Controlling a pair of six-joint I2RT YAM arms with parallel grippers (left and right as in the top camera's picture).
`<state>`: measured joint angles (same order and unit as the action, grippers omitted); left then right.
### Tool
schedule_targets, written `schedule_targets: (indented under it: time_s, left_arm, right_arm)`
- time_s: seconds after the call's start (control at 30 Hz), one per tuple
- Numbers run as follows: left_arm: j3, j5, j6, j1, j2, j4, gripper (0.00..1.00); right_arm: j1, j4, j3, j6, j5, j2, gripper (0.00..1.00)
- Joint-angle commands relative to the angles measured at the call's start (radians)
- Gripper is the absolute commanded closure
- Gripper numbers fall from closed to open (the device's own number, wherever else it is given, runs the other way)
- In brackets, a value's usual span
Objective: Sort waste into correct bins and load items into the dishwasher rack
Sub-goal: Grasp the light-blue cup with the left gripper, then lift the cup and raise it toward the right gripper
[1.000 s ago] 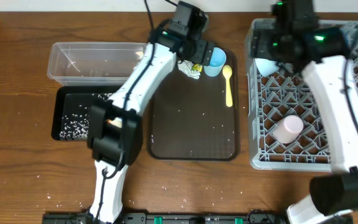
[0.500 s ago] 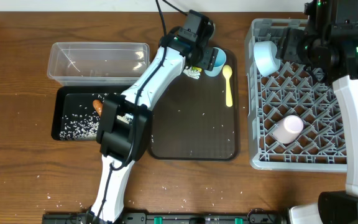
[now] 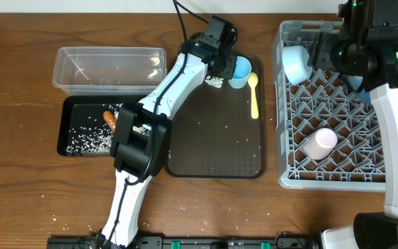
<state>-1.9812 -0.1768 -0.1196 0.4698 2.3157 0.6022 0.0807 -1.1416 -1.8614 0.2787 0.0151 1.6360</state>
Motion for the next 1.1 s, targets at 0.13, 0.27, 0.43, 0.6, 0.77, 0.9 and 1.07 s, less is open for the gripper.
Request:
schedule_targets:
  time_s: [0.13,0.27,0.43,0.6,0.77,0.9,1.07]
  left_arm:
    - [-0.018,0.005,-0.024,0.006,0.001,0.079,0.94]
    - [-0.018,0.005,-0.025,-0.001,-0.026,0.115,0.94]
    - [-0.019,-0.02,-0.07,-0.05,-0.183,0.209,0.94]
    - [-0.019,-0.183,-0.07,-0.127,-0.357,0.356,0.94]
    - [-0.019,-0.346,-0.069,-0.211,-0.468,0.471,0.94]
    - [-0.019,-0.545,-0.027,-0.266,-0.491,0.527,0.94]
    - [-0.019,-0.673,0.045,-0.29,-0.487,0.595,0.94]
  right_arm:
    - [-0.008,-0.004,-0.003,-0.018,0.011,-0.007,0.34]
    - [-0.008,-0.003,-0.003,-0.018,0.01,-0.007,0.33]
    - [-0.008,-0.003,-0.003,-0.019,-0.033,-0.007,0.31]
    - [-0.008,0.004,-0.003,-0.056,-0.133,-0.007,0.29]
    - [-0.006,0.013,-0.003,-0.119,-0.289,-0.007,0.28]
    - [0.021,0.02,0.0,-0.18,-0.42,-0.005,0.27]
    - [0.029,0.034,0.007,-0.264,-0.595,-0.003,0.26]
